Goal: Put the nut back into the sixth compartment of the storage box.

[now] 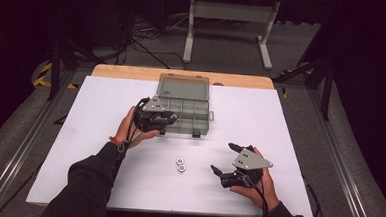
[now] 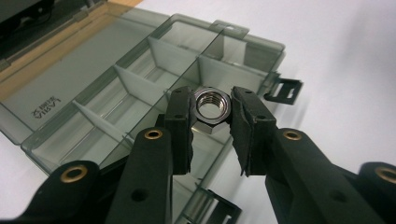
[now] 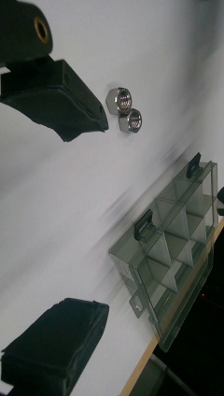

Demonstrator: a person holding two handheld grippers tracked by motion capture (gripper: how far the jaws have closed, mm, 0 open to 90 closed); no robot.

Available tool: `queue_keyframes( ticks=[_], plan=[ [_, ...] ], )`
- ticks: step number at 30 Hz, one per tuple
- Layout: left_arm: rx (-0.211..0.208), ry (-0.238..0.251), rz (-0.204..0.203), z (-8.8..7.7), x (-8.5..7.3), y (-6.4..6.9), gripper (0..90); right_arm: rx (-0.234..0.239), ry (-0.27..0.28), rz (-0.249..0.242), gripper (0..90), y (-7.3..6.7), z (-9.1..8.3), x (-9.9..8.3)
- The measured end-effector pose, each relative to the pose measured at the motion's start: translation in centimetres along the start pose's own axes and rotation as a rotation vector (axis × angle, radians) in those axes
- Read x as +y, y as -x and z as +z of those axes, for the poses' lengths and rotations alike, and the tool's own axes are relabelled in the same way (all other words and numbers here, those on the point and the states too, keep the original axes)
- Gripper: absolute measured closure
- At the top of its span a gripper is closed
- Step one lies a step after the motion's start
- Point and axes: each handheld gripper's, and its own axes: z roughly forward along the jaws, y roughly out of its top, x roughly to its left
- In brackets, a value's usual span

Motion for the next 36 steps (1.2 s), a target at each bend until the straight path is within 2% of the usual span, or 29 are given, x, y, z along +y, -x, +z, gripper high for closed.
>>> queue_keyframes(
  ticks=[4, 18, 22, 29, 36],
  plan=[
    [0.009, -0.014, -0.028, 0.8, -0.1, -0.7, 69.8, 0.001, -0.002, 0.0, 11.0, 0.0, 0.0, 0.0],
    [0.012, -0.056, -0.048, 2.4, -0.5, -1.0, 69.7, 0.001, 0.0, 0.0, 11.1, 0.0, 0.0, 0.0],
    [0.013, -0.065, -0.043, 2.8, -0.5, -0.9, 69.7, 0.002, -0.002, -0.003, 11.1, 0.0, 0.0, 0.0],
    [0.016, -0.061, -0.044, 2.8, -0.5, -0.7, 69.6, 0.001, -0.002, -0.001, 11.1, 0.0, 0.0, 0.0],
    [0.01, -0.028, -0.03, 1.7, 0.0, -0.2, 68.5, 0.0, -0.003, -0.002, 11.1, 0.0, 0.0, 0.0]
  ],
)
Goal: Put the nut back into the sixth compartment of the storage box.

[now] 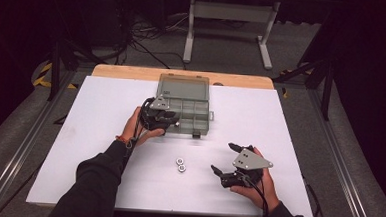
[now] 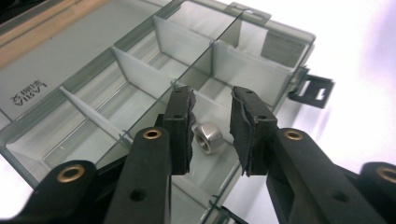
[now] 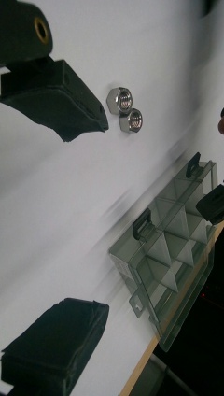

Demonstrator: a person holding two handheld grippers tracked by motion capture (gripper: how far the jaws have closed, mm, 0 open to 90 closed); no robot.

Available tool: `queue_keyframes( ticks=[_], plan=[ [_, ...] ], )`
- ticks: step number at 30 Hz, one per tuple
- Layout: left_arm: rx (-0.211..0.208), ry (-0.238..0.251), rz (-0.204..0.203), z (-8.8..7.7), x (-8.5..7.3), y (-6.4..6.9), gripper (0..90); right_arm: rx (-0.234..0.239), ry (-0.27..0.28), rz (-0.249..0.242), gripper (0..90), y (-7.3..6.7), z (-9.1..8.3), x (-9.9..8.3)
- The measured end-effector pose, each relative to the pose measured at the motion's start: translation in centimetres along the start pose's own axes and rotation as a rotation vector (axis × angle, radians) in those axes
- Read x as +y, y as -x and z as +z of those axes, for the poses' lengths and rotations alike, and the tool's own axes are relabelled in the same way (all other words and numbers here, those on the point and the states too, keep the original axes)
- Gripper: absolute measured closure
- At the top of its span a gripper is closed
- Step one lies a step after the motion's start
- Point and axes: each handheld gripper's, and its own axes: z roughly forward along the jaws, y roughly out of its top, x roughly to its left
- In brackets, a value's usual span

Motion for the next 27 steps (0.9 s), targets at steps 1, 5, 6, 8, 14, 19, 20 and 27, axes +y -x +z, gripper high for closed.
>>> queue_keyframes(
  ticks=[1, 5, 6, 8, 14, 19, 20, 27],
  plan=[
    [-0.004, 0.007, 0.0, -0.2, 0.1, 0.2, 68.3, 0.001, 0.0, 0.001, 11.1, 0.0, 0.0, 0.0],
    [-0.015, 0.03, 0.033, -1.2, 0.3, 1.1, 66.6, 0.002, -0.001, -0.001, 11.1, 0.0, 0.0, 0.0],
    [-0.019, 0.036, 0.038, -1.4, 0.3, 1.4, 66.0, 0.002, -0.001, -0.002, 11.1, -0.1, 0.0, 0.0],
    [-0.025, 0.043, 0.057, -1.8, 0.3, 1.9, 63.6, 0.004, 0.0, -0.001, 11.1, -0.1, 0.0, 0.0],
    [-0.055, 0.054, 0.099, -2.8, -0.2, 3.7, 56.4, 0.002, 0.001, -0.002, 11.1, -0.1, 0.0, 0.0],
    [-0.074, 0.045, 0.117, -3.2, -1.0, 4.9, 48.5, 0.007, -0.002, -0.002, 11.1, -0.1, 0.0, 0.1],
    [-0.077, 0.042, 0.114, -3.2, -1.1, 5.1, 44.3, 0.009, -0.004, -0.004, 11.1, -0.1, 0.0, 0.1],
    [-0.1, -0.001, 0.127, -3.0, -2.5, 6.8, 27.9, 0.014, -0.005, -0.005, 11.1, -0.3, 0.1, 0.1]
  ],
)
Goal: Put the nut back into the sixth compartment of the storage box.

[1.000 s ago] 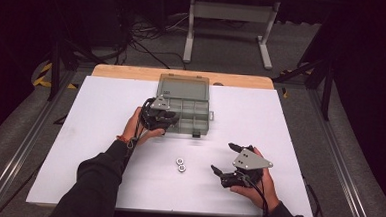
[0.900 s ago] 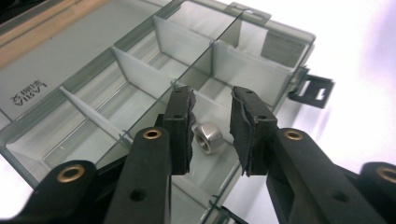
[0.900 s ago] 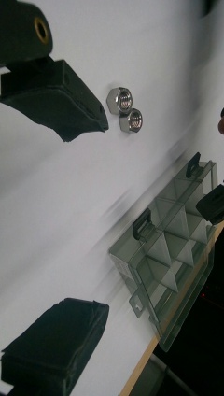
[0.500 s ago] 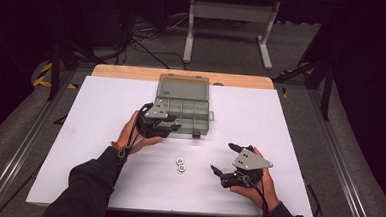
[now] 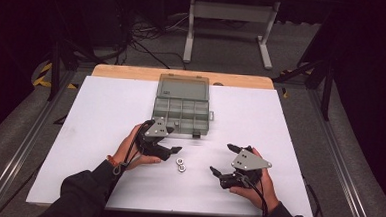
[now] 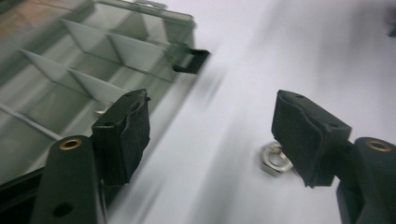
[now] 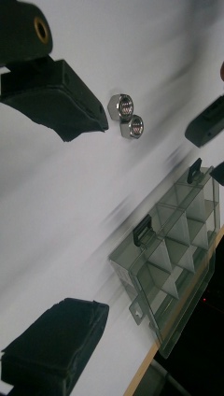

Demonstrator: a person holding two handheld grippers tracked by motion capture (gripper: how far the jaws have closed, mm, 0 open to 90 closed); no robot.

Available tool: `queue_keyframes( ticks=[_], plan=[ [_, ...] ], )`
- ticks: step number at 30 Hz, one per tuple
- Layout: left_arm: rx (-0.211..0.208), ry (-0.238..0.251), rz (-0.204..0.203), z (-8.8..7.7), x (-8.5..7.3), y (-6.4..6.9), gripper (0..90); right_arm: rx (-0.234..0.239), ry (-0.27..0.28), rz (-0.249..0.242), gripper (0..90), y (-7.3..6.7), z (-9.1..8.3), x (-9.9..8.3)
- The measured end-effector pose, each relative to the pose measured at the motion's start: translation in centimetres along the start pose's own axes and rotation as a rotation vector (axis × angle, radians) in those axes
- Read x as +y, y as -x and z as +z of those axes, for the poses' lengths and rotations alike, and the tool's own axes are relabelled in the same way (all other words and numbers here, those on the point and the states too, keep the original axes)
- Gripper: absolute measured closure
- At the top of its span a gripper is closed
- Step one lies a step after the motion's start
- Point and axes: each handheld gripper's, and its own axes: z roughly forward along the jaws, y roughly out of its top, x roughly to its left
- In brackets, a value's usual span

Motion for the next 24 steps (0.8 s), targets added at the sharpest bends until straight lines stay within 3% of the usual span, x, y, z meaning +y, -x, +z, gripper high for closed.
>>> queue_keyframes(
  ticks=[6, 15, 24],
  plan=[
    [-0.037, -0.03, 0.001, 0.4, -1.2, 1.0, 25.5, -0.001, -0.001, 0.004, 11.1, 0.0, 0.0, 0.0],
    [-0.085, -0.062, -0.011, 1.5, -2.0, 1.1, 26.2, 0.002, -0.003, 0.004, 11.0, 0.0, 0.0, 0.0],
    [-0.088, -0.078, -0.019, 2.2, -1.8, 1.3, 26.9, 0.001, -0.006, 0.002, 11.1, 0.0, 0.0, -0.1]
  ],
)
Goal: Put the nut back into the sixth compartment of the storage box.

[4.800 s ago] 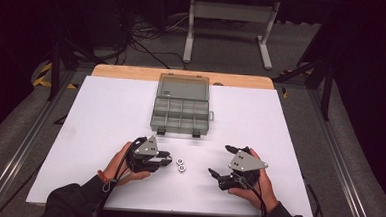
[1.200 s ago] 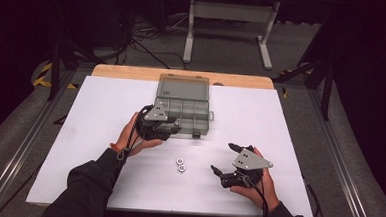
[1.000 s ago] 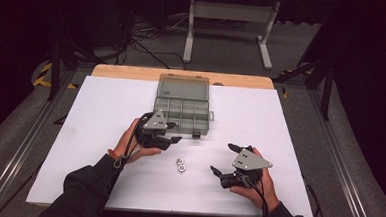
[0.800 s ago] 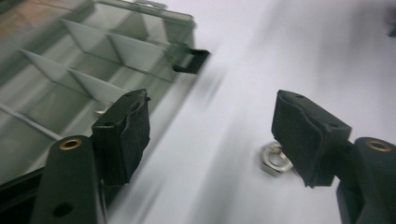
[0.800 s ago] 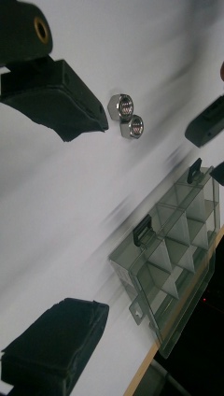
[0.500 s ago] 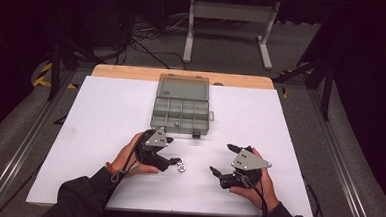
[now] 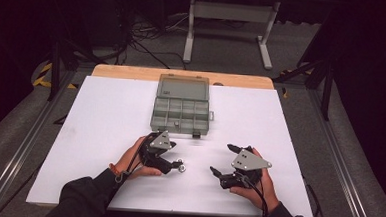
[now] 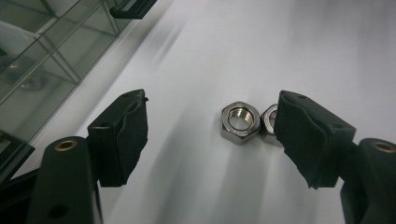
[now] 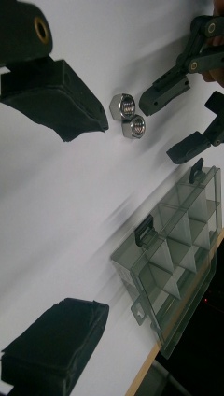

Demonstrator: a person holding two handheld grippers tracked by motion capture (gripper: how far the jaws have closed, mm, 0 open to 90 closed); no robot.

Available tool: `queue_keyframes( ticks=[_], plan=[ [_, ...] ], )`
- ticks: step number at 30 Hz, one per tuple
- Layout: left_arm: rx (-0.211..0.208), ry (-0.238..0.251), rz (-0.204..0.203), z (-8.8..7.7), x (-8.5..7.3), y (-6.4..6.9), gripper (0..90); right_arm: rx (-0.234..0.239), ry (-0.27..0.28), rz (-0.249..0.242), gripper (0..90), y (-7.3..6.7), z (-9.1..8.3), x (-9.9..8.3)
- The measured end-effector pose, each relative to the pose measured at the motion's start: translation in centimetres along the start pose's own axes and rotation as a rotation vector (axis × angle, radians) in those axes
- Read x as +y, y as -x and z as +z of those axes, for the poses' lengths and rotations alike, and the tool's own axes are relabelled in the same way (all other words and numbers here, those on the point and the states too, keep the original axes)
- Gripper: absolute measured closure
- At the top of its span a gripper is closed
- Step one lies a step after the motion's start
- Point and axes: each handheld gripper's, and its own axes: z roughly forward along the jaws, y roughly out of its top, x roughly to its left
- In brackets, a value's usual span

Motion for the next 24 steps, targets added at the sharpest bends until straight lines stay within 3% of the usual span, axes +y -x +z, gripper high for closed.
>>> queue_keyframes(
  ticks=[6, 9, 11, 17, 19, 24],
  plan=[
    [-0.005, -0.005, -0.006, 0.4, 0.1, 0.0, 28.1, 0.001, -0.003, -0.002, 11.0, 0.0, 0.1, 0.0],
    [0.015, -0.009, -0.01, 0.5, 0.2, -0.1, 29.5, 0.002, -0.006, -0.002, 11.1, 0.0, 0.1, 0.0],
    [-0.001, -0.003, -0.029, 0.6, 0.1, -0.3, 30.3, 0.003, -0.009, -0.003, 11.1, 0.0, 0.1, -0.1],
    [-0.002, 0.0, -0.027, 0.8, 0.3, -0.3, 31.5, 0.003, -0.008, -0.004, 11.1, 0.0, 0.1, -0.1],
    [0.019, -0.019, -0.018, 1.0, 0.3, -0.3, 35.6, 0.004, -0.008, -0.002, 11.1, 0.0, 0.1, -0.1],
    [-0.007, -0.044, -0.012, 1.4, 0.2, -0.3, 42.0, 0.004, -0.007, -0.005, 11.1, 0.0, 0.1, -0.1]
  ],
)
